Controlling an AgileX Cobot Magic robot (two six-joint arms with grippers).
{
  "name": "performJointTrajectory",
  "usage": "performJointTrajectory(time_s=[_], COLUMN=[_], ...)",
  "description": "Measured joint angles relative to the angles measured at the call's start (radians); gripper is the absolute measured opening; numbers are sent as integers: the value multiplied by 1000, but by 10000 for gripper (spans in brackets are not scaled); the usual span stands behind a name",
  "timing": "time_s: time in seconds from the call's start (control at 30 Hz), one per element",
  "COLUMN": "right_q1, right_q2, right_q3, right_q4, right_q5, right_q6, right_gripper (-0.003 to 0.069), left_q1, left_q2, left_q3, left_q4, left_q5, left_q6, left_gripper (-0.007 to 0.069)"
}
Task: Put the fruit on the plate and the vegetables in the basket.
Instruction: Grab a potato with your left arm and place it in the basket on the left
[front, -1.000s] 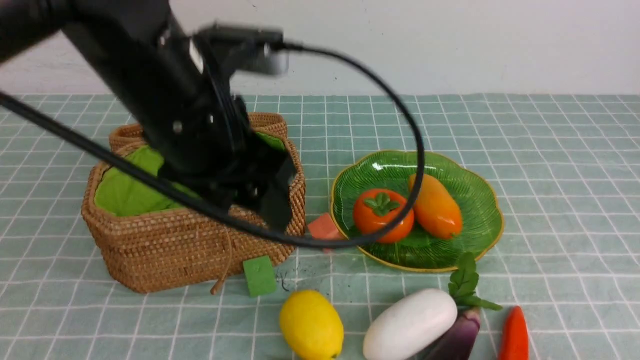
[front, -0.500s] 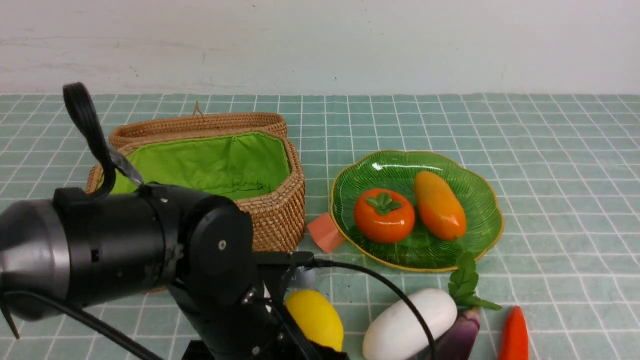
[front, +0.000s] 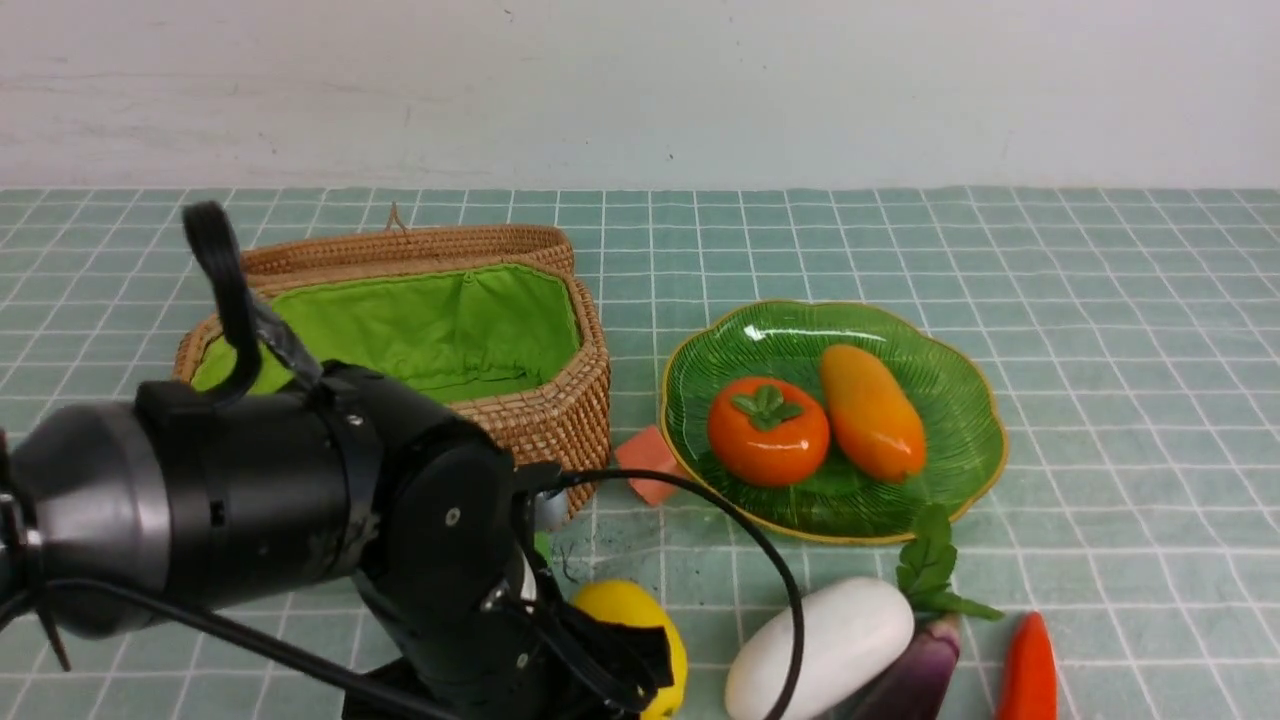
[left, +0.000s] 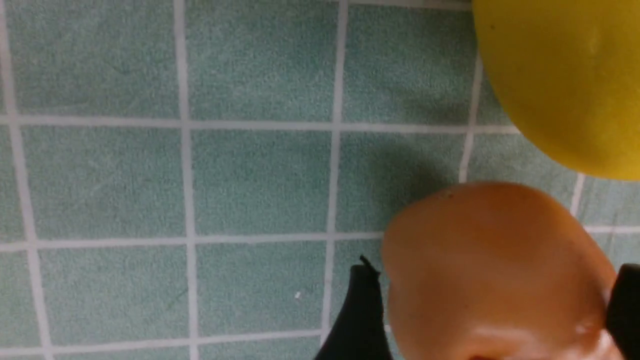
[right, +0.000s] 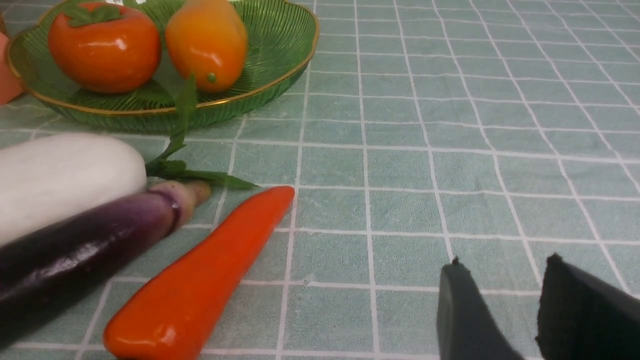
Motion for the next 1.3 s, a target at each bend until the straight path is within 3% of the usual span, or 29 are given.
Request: performJointTrajectory(time_s=[0.13,0.33,0.47,0.87,1.07,1.1,1.17,1.2,1.3], right_q1=[0,0,0,0,0,0,0,0,0], right_q2=[0,0,0,0,0,0,0,0,0], right_q3=[0,0,0,0,0,0,0,0,0], right_q4=[0,0,0,0,0,0,0,0,0], right_q5=[0,0,0,0,0,0,0,0,0], right_q6=[0,0,0,0,0,0,0,0,0], right_gripper=[241,241,241,241,241,241,241,241,241], left_q1=[0,0,0,12,154,241,295,394,492], left_q2=[66,139,139,66,-107,-166,-191,-215,-213], left_q3=[-13,-3,-3,-12,-67,-107,-151,-226,-298], left_q4=[-97,-107,-108,-94,-167,-190,-199,-203,-192], left_q5=[-38,13,20,73,170,188,192,186,134], left_q6=[17,76,99,143,214,248,274,311,338], left_gripper=[592,573,521,521,521,521,521,521,521])
